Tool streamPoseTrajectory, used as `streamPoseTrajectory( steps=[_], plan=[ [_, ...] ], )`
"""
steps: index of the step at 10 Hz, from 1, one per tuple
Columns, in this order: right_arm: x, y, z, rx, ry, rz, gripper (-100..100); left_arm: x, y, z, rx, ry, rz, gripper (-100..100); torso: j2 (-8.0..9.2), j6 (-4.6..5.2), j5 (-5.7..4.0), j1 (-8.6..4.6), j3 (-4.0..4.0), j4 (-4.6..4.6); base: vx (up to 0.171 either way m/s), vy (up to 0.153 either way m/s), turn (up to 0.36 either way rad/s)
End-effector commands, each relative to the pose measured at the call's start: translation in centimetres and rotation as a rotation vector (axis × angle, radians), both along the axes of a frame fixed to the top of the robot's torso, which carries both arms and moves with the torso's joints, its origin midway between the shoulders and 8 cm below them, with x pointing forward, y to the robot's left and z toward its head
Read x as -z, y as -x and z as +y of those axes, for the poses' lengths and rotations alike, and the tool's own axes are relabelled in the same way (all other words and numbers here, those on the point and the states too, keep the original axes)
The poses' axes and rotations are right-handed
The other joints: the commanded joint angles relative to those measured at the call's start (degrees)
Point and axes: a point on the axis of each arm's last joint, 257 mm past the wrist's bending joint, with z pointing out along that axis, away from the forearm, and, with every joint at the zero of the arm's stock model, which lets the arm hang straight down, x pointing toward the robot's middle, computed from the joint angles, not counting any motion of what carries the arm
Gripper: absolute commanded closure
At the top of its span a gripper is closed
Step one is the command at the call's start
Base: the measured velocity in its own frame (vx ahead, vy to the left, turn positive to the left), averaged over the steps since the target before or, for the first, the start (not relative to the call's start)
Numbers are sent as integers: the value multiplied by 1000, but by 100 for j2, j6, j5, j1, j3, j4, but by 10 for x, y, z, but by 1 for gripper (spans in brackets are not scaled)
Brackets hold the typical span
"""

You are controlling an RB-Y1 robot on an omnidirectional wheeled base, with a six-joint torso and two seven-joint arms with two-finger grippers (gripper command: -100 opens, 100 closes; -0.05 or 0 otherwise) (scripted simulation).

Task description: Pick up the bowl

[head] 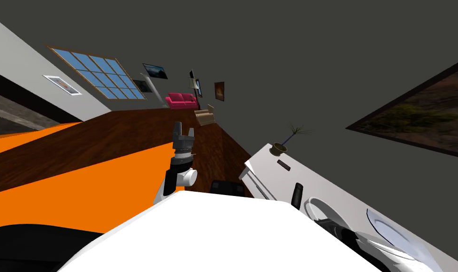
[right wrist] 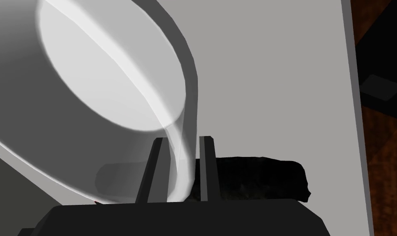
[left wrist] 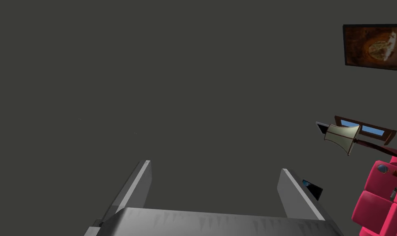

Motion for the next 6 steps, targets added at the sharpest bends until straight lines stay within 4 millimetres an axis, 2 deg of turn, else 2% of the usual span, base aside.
streamPoseTrajectory(
  steps=[1,2,3,4,6],
  plan=[
    [-3,-3,0,-3,4,-4,100,0,0,0,0,0,0,0,0,0,0,0,0,0,-11,-3,41],
    [-9,-14,-8,-68,8,12,100,0,0,0,0,0,0,0,14,3,2,-3,8,2,85,39,-327],
    [-14,-39,-10,-101,16,-14,100,0,0,0,0,0,0,0,-7,18,7,8,-4,-4,119,59,-489],
    [-14,-40,-9,-102,16,-16,100,0,0,0,0,0,0,0,-18,19,14,20,-11,-7,67,44,-234],
    [-14,-40,-9,-102,16,-16,100,0,0,0,0,0,0,0,4,-1,16,17,3,3,5,9,17]
  ],
)
